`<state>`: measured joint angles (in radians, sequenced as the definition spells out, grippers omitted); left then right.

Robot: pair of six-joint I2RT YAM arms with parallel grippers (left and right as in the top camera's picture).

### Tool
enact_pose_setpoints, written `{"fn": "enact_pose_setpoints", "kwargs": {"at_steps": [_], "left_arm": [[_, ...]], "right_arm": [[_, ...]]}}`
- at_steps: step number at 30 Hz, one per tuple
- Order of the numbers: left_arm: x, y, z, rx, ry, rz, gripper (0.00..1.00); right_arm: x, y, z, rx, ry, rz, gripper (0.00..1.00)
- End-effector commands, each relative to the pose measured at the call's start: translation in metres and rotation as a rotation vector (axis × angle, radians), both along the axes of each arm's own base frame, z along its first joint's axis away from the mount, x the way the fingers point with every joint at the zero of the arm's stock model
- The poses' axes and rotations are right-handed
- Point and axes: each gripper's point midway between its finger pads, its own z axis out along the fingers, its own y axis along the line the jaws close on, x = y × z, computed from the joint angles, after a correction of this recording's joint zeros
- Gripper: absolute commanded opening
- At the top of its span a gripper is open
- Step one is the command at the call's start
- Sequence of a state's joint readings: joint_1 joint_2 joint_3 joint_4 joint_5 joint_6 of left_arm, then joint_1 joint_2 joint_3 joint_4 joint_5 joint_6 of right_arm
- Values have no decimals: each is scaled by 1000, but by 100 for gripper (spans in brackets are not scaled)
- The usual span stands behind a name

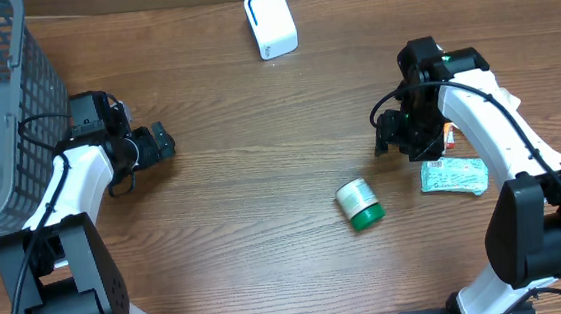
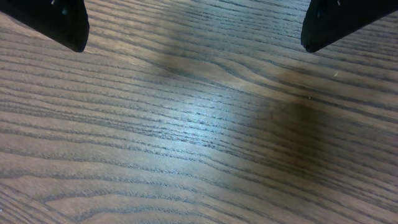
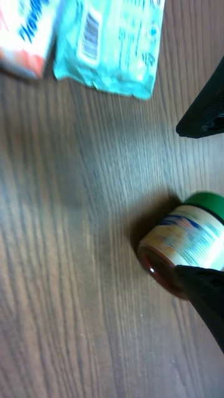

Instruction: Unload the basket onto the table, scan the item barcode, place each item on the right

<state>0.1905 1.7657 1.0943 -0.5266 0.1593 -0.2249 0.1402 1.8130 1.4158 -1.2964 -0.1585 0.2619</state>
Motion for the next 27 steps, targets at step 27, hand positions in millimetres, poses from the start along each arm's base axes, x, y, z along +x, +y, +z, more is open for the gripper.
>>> {"fn": "enact_pose_setpoints", "kwargs": {"at_steps": [27], "left_arm": [[4, 5, 2, 21, -10, -8, 100]], "right_arm": [[-33, 76, -19, -74, -78, 257, 67]]}}
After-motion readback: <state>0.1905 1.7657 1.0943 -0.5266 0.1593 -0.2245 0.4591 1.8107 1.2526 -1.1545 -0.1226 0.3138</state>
